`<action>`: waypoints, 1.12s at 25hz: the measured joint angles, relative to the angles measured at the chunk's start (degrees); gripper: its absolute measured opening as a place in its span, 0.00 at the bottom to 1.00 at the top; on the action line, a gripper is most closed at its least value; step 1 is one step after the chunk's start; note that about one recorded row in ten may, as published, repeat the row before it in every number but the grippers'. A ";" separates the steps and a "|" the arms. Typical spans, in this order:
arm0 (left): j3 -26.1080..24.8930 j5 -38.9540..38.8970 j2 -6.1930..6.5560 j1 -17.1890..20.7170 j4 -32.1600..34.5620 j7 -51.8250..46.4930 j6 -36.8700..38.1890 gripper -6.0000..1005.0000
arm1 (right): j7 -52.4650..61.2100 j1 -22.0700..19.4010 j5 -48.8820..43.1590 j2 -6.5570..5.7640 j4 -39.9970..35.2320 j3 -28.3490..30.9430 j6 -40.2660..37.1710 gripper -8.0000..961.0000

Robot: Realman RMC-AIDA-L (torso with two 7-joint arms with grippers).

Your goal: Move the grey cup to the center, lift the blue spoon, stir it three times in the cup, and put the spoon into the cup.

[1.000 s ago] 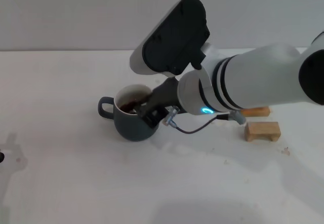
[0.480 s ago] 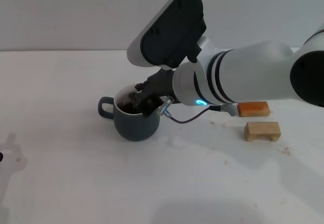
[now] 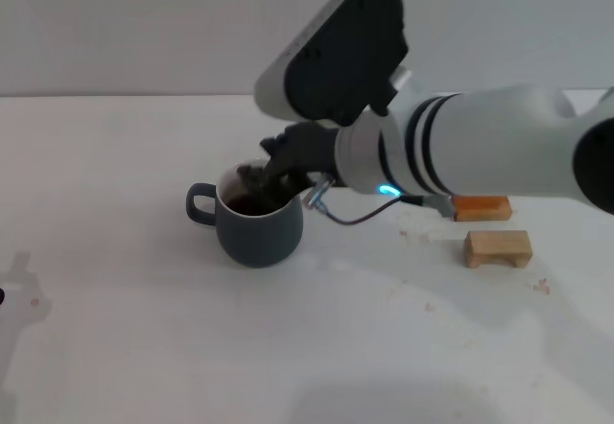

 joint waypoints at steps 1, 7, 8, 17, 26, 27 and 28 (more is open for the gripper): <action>0.01 0.00 0.01 0.00 0.01 -0.02 0.01 0.00 | -0.01 -0.60 -0.55 -0.07 0.42 0.01 -0.68 0.33; 0.17 0.02 0.03 -0.01 0.25 -0.04 0.11 0.00 | -0.24 -13.50 -15.02 -0.08 8.35 -0.46 -17.00 0.39; 0.20 0.05 0.03 0.03 0.25 -0.05 0.12 0.00 | -0.85 -16.94 -15.98 -0.16 9.74 -0.61 -22.41 0.39; 0.26 0.09 0.03 0.30 0.23 -0.06 0.13 0.00 | -11.40 -38.98 -15.07 0.40 1.35 -4.42 -71.73 0.42; 0.22 0.09 0.03 0.58 0.26 -0.07 0.10 0.00 | -11.53 -40.85 2.77 0.31 -25.98 -6.16 -108.57 0.46; 0.14 0.09 0.02 0.56 0.26 -0.07 0.03 0.00 | -11.33 -40.57 6.31 0.31 -28.82 -7.17 -112.52 0.47; 0.00 -0.09 0.02 0.53 0.26 -0.01 -0.01 0.00 | -11.06 -40.33 10.17 0.23 -31.29 -8.41 -115.73 0.47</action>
